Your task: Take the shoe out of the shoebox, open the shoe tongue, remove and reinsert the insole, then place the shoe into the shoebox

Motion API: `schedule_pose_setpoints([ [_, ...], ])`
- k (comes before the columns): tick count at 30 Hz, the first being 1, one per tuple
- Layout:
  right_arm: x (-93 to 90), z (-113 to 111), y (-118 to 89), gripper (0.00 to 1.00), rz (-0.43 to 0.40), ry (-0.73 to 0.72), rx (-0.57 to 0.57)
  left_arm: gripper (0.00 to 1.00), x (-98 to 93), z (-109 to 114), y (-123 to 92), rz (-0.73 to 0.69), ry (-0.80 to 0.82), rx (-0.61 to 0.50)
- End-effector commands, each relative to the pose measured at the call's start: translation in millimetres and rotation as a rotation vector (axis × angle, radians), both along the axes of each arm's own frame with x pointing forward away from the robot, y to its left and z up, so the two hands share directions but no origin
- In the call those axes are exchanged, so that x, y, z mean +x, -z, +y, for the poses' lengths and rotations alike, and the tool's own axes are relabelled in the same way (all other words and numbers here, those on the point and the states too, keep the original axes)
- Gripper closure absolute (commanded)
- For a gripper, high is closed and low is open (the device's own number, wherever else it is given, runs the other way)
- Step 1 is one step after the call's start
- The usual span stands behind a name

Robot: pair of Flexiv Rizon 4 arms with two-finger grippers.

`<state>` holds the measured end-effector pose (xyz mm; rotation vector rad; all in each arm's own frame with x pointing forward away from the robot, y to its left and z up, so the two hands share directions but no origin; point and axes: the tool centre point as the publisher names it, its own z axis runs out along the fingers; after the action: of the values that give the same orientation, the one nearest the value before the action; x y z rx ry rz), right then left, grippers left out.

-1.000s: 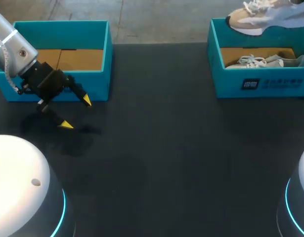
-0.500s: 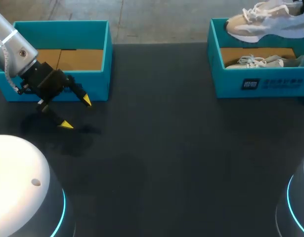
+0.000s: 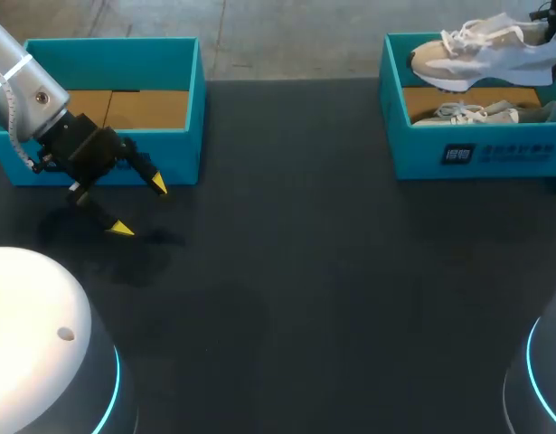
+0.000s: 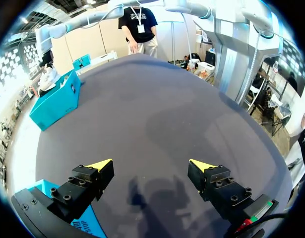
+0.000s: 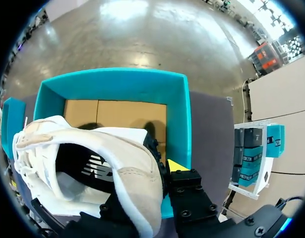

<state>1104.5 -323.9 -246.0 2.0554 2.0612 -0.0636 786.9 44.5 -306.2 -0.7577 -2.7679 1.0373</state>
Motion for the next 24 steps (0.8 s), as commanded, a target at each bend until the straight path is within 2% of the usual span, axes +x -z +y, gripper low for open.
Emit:
schedule_pose_setpoints([
  [1, -0.4, -3.5, 5.5, 1.00, -0.002, 0.003, 0.005, 0.00, -0.1, 0.3, -0.5, 0.000, 0.002, 0.004],
  [8, 0.0, -8.4, 14.6, 1.00, 0.011, 0.012, 0.004, 0.00, -0.1, 0.3, -0.5, 0.000, 0.002, 0.004],
  [13, 3.8, -10.9, 11.7, 1.00, 0.010, 0.012, 0.001, 0.00, -0.1, 0.3, -0.5, 0.000, 0.002, 0.004],
  [24, 28.3, -9.7, 9.6, 1.00, 0.025, -0.005, -0.028, 0.00, -0.1, 0.3, -0.5, 0.000, 0.002, 0.004],
])
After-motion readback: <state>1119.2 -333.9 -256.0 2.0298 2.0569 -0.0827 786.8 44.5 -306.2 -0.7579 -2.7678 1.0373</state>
